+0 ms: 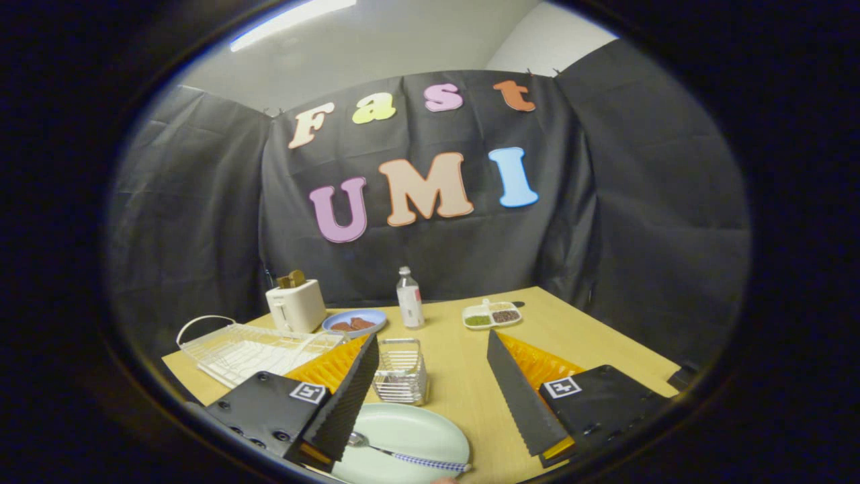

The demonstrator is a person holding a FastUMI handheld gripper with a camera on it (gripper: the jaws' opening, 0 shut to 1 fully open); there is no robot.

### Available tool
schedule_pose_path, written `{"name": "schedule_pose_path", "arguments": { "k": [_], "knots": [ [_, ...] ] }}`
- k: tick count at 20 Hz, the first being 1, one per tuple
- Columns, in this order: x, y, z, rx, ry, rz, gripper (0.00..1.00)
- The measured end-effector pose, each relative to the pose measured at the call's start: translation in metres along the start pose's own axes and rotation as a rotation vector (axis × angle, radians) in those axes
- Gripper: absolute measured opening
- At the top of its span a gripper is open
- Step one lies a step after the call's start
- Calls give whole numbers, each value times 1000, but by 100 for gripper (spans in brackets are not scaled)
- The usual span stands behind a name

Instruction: Take the plate from the dish rack, then take the spoon from the basket and place it into the plate.

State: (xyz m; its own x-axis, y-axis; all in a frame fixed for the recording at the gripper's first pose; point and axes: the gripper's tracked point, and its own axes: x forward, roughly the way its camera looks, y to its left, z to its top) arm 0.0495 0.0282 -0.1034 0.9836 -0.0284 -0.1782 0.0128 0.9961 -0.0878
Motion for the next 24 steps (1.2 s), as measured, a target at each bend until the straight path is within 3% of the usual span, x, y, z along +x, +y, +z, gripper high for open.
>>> {"name": "schedule_pose_path", "arguments": {
  "k": [5, 8, 18, 24],
  "knots": [
    [-2, 54, 29, -48, -55, 120, 100],
    [-10, 60, 31, -41, -52, 147, 100],
    [-30, 29, 48, -12, -87, 94, 100],
    [-26, 54, 36, -27, -51, 155, 100]
  ]
}}
